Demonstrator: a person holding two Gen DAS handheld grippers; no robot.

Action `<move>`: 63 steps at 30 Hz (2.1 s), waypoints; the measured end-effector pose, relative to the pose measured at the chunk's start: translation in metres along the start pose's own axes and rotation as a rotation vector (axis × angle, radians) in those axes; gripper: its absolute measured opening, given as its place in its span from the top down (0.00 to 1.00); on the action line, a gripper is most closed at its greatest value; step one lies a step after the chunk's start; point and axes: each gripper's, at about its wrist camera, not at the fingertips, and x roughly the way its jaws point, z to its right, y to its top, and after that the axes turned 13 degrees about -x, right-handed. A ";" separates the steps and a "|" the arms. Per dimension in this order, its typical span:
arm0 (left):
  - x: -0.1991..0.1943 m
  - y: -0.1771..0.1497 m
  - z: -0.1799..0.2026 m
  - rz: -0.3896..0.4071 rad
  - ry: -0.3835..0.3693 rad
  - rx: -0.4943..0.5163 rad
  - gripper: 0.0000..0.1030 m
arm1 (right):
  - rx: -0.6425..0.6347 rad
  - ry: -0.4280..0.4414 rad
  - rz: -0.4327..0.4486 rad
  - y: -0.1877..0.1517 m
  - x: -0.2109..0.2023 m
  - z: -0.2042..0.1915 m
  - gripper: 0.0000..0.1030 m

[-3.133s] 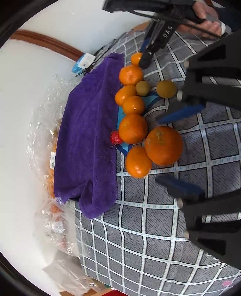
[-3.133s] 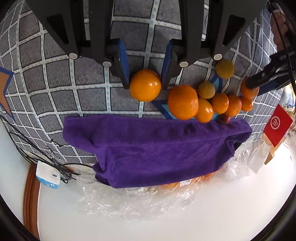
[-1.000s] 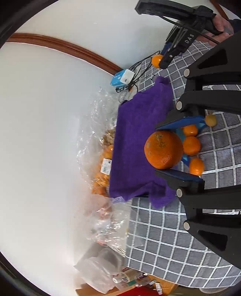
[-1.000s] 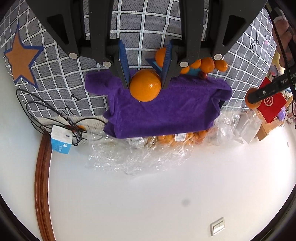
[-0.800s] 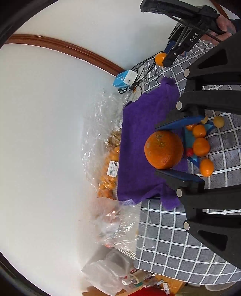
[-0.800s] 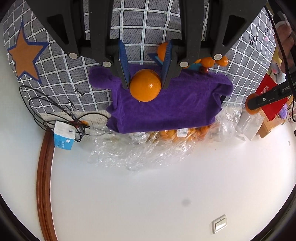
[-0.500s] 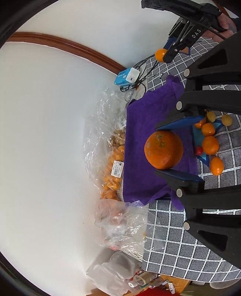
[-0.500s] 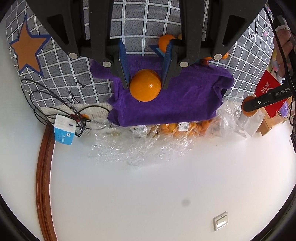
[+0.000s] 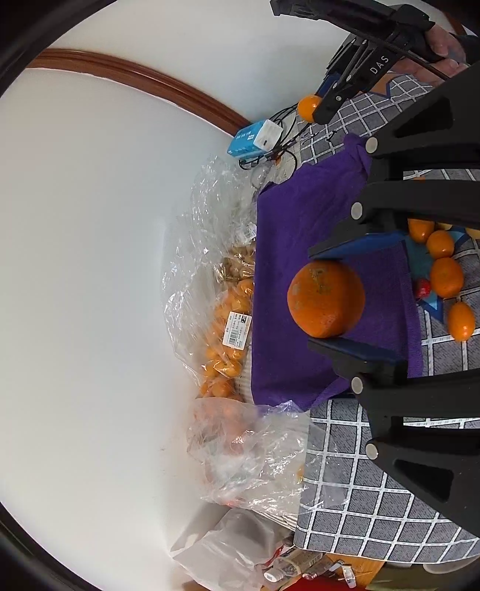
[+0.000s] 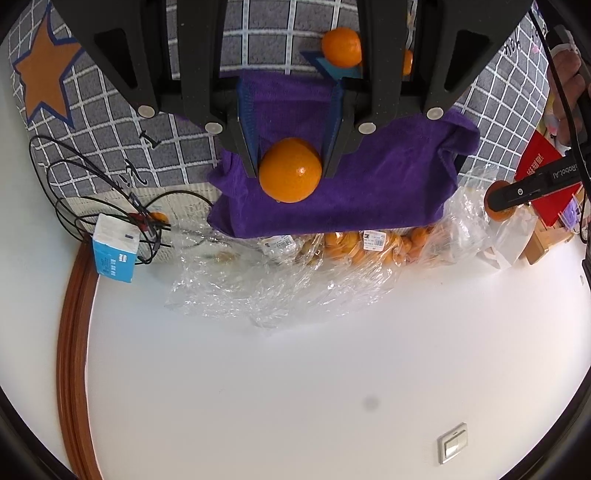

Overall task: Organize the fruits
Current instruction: 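Lift the left tool's orange over the purple towel while the right tool carries its orange there, then open the left tool onto the towel while the right tool releases its orange there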

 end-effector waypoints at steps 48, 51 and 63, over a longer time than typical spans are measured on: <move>0.144 -0.005 -0.018 -0.234 0.124 0.002 0.61 | -0.054 0.019 -0.185 0.002 0.147 0.017 0.68; 0.147 -0.006 -0.019 -0.241 0.124 0.004 0.61 | -0.050 0.024 -0.195 0.000 0.149 0.018 0.68; 0.152 -0.009 -0.017 -0.261 0.126 0.010 0.57 | -0.058 0.008 -0.222 -0.002 0.153 0.017 0.55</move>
